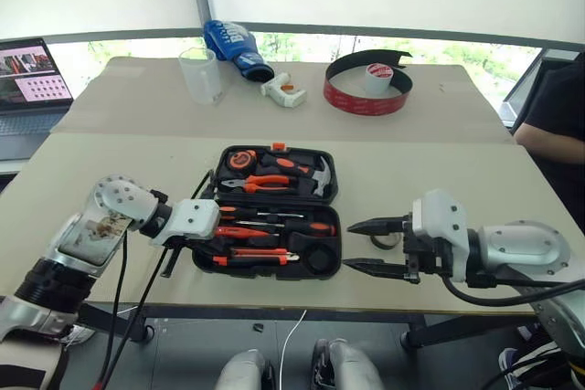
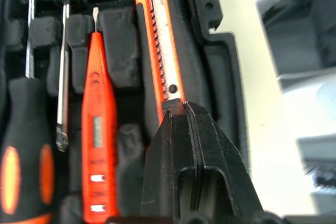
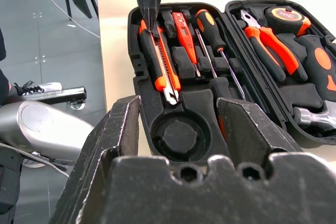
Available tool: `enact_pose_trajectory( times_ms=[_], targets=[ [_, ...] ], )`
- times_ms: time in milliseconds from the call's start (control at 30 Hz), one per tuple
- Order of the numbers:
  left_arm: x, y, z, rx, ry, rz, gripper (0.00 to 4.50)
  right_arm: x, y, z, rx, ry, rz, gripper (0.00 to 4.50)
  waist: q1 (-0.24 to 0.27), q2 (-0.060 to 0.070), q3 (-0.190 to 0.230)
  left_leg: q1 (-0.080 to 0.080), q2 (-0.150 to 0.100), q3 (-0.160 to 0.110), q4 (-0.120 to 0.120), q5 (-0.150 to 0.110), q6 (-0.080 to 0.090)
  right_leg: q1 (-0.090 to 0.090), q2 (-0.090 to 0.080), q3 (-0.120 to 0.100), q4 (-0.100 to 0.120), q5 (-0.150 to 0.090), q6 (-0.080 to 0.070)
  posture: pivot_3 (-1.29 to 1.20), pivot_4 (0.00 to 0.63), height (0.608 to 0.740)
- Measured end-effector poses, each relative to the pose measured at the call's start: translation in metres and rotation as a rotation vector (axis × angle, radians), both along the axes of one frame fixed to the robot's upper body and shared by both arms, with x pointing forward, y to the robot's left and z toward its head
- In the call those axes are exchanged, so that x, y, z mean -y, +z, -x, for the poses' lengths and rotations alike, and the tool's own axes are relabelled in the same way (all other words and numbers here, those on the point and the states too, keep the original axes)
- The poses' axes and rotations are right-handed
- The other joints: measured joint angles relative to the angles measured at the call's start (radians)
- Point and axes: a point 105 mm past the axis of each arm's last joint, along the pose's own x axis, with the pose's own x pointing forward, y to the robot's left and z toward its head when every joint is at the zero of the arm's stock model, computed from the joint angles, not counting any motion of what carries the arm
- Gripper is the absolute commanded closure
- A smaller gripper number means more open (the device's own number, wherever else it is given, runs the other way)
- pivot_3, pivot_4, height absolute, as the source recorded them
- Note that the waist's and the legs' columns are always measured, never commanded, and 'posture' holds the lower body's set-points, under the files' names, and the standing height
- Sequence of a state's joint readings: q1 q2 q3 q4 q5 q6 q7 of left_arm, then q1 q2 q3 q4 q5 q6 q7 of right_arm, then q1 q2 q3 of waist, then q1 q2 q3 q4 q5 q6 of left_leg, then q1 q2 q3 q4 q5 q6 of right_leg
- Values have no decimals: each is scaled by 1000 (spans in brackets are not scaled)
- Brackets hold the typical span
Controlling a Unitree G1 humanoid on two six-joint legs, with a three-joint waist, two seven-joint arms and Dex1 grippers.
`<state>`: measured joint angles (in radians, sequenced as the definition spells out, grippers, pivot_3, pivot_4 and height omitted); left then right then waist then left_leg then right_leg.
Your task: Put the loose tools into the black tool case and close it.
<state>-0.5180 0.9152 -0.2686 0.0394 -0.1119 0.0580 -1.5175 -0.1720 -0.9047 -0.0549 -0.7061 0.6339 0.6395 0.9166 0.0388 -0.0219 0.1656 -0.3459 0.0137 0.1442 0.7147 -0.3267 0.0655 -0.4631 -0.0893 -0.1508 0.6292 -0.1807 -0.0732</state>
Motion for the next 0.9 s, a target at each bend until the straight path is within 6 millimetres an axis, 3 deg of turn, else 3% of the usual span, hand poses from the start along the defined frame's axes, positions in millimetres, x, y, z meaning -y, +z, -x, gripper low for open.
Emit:
enact_pose_trajectory(
  times_ms=[567, 900],
  targets=[
    [7, 5, 11, -107, 38, 45, 4492, 3, -2, 1, -5, -20, 0, 1199, -2, 2, -1, 0, 0, 0, -1, -3, 5, 2, 0, 0, -5, -1, 1, 0, 150, 727],
    [11, -7, 9, 11, -91, -66, 4492, 3, -2, -1, -3, -25, 2, 1199, 2, 3, -2, 2, 0, 0, -1, -4, 5, 4, -1, 0, -5, -1, 1, 0, 150, 727]
  ],
)
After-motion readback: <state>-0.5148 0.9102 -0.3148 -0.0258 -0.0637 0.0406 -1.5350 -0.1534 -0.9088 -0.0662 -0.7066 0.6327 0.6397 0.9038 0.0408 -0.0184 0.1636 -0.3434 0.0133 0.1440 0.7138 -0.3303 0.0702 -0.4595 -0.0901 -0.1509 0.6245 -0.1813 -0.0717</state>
